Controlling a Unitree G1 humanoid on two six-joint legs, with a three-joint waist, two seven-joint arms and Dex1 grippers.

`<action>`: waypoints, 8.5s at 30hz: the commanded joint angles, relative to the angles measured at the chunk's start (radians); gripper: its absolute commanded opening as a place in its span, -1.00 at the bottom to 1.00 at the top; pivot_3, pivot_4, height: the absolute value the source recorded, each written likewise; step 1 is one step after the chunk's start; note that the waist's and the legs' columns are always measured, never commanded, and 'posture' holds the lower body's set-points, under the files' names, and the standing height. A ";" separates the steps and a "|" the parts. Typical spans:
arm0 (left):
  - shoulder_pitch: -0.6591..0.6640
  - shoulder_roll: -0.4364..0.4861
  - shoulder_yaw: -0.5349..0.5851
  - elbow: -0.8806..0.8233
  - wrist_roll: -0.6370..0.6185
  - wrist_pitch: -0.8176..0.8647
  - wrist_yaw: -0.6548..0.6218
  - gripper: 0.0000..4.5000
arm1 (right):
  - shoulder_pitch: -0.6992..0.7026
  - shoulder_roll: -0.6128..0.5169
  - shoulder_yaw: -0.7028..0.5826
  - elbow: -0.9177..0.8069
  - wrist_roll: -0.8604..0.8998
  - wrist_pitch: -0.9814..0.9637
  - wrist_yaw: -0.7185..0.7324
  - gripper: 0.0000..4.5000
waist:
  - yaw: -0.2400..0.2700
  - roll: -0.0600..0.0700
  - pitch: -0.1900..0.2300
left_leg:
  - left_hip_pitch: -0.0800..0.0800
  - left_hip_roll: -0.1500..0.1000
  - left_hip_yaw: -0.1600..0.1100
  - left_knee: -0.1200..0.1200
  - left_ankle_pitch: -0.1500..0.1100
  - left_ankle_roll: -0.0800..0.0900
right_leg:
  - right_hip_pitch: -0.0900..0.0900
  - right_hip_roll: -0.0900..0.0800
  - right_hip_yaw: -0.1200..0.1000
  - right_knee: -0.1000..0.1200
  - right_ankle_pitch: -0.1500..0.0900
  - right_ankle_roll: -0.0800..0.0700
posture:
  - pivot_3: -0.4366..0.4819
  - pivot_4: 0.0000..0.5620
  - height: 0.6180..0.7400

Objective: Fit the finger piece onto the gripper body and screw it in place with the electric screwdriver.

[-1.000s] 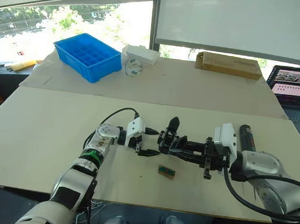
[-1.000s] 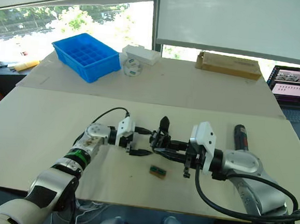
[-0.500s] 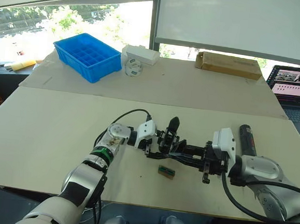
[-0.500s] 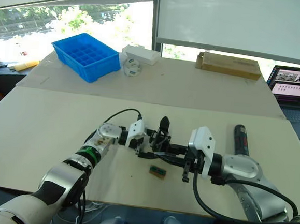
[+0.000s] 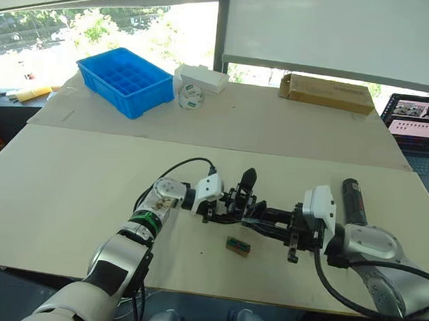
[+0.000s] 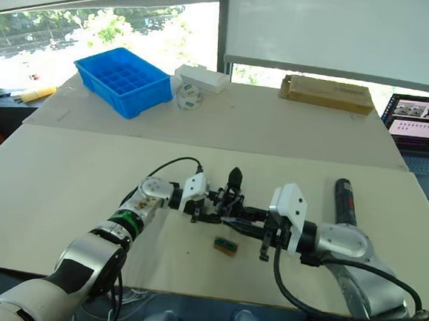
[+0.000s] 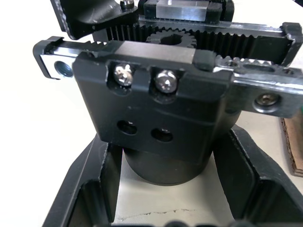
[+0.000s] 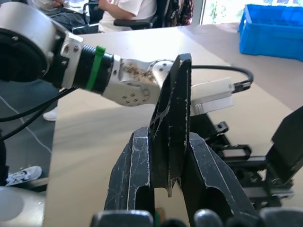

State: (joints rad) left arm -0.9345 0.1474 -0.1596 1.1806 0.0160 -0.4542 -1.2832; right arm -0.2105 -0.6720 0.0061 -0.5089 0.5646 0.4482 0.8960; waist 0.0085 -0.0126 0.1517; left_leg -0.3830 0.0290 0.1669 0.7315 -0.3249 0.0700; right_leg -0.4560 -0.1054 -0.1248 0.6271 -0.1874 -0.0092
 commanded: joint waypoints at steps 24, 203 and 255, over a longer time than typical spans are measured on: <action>0.034 0.013 -0.008 -0.063 0.016 0.036 -0.001 0.02 | -0.227 0.076 0.163 0.293 -0.210 -0.044 0.049 -0.83 | -0.008 0.000 0.000 | 0.000 0.000 0.001 0.001 0.000 0.000 | 0.000 0.000 0.000 0.001 0.000 0.000 | -0.05 -0.47 1.00; 0.568 0.474 0.145 -1.348 -0.638 0.767 -0.123 1.00 | 0.317 -0.223 -0.389 -0.235 0.107 0.964 -0.366 0.98 | -0.003 0.010 -0.002 | 0.006 0.002 0.002 -0.004 0.001 -0.002 | 0.002 0.001 0.006 0.000 -0.005 0.004 | -0.05 -0.47 1.00; 0.683 0.461 0.044 -1.440 -0.608 0.711 -0.143 1.00 | -0.371 -0.548 0.442 0.246 0.390 1.166 -0.554 -0.15 | -0.002 -0.009 -0.012 | 0.001 0.003 -0.001 -0.002 0.001 -0.002 | 0.001 -0.007 0.002 -0.003 -0.002 0.000 | -0.05 -0.47 1.00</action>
State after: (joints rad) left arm -0.2482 0.6067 -0.1224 -0.2373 -0.5896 0.2788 -1.4243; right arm -0.6039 -1.2241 0.4287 -0.2731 0.9808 1.6047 0.3479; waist 0.0060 -0.0217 0.1396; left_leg -0.3818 0.0322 0.1660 0.7292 -0.3243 0.0684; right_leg -0.4548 -0.1120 -0.1232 0.6240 -0.1889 -0.0093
